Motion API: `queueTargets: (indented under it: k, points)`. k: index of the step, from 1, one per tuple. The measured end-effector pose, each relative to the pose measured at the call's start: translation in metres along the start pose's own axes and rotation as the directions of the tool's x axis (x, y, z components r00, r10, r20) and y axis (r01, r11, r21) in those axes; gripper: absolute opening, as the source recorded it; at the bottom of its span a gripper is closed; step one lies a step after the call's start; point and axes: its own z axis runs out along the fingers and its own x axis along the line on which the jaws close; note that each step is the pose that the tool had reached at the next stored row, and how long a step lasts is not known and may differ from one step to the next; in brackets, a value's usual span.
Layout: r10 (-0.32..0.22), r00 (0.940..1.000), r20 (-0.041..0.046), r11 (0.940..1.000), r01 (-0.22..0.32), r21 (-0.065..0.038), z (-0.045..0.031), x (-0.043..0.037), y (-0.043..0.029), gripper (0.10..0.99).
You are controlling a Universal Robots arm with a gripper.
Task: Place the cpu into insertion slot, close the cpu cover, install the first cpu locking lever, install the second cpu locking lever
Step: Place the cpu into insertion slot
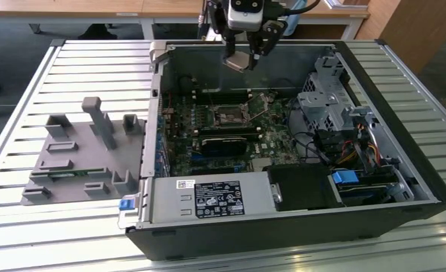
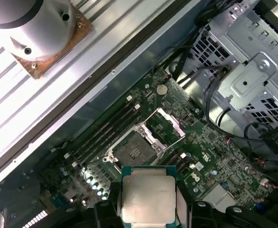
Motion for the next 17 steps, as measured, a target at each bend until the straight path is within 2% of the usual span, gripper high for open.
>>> queueTargets:
  k: [4, 7, 12, 17]
  points:
    - [0.082, 0.9966, 0.0072, 0.9966, -0.082, -0.002, 0.0004, 0.0000, 0.0000, 0.541]
    - [0.136, 0.9906, 0.0118, 0.9907, -0.136, -0.003, 0.0008, 0.0000, 0.0000, 0.541]
    - [0.214, 0.9767, 0.0177, 0.9769, -0.214, -0.005, 0.0026, -0.0001, -0.0002, 0.541]
    - [0.277, 0.9608, 0.0178, 0.9609, -0.277, 0.003, 0.0070, 0.0001, -0.0004, 0.541]
